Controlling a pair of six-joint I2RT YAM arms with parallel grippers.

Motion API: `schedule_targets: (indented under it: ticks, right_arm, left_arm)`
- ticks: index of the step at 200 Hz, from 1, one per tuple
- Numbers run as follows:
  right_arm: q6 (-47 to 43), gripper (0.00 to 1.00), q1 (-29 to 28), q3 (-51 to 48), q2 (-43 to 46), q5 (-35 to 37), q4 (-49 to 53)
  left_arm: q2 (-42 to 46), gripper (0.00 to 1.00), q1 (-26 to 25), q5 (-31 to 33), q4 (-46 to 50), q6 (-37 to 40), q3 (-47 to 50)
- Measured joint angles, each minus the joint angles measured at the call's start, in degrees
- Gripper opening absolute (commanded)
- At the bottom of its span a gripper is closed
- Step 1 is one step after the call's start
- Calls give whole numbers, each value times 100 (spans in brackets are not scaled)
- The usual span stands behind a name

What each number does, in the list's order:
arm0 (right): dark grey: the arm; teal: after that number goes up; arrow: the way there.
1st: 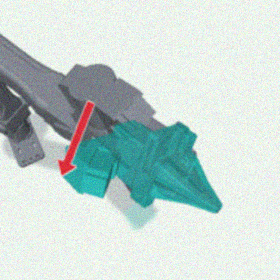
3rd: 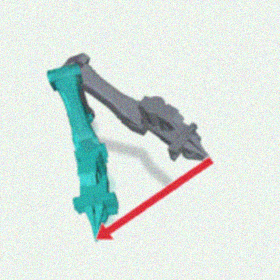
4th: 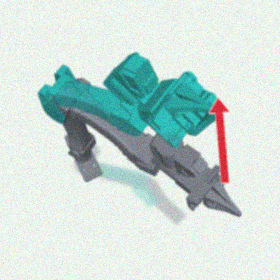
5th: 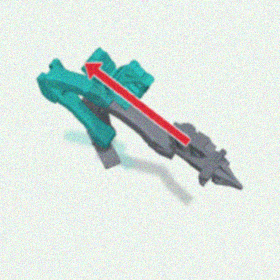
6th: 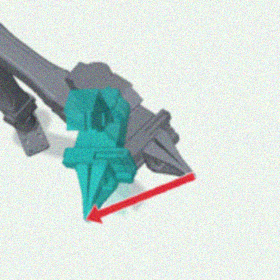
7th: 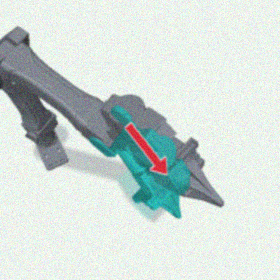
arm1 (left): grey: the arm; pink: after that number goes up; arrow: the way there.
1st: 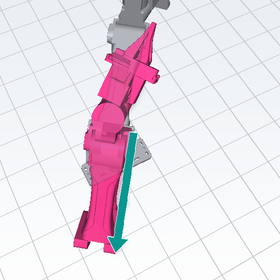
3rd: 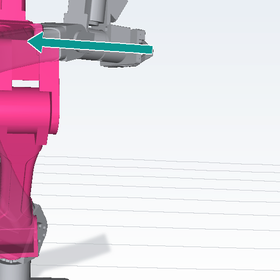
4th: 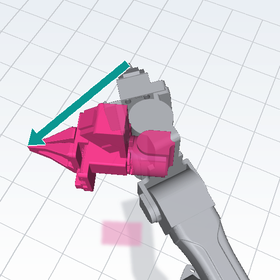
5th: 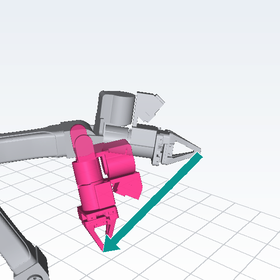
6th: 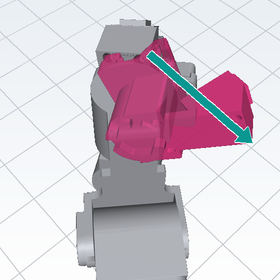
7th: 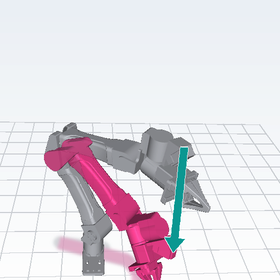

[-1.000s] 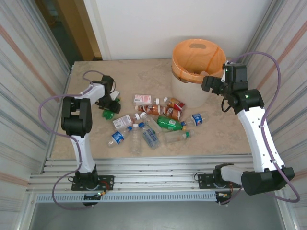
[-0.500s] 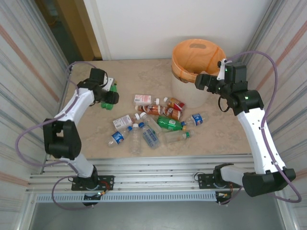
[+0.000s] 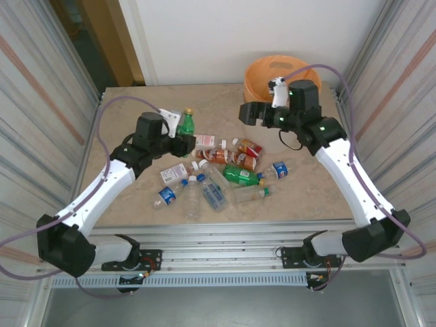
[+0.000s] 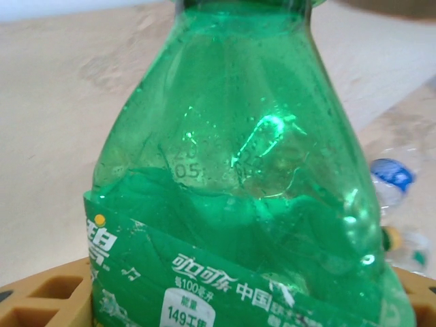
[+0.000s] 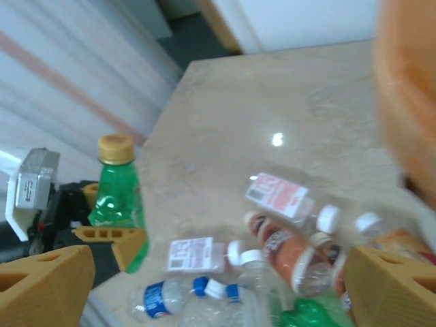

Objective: Put the plastic bottles in the bin

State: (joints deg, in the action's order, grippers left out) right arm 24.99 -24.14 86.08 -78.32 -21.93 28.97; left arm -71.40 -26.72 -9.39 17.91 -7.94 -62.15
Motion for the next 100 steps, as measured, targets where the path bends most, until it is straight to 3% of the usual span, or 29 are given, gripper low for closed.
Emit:
schedule_targets:
  ticks: [51, 100]
  right_arm:
    - [26, 76, -686, 625, -748, -372, -186]
    - [-17, 63, -1040, 1016, -1204, -378, -177]
  left_arm:
    - [138, 41, -782, -26, -673, -267, 166]
    - [138, 41, -1130, 0, -944, -358, 166]
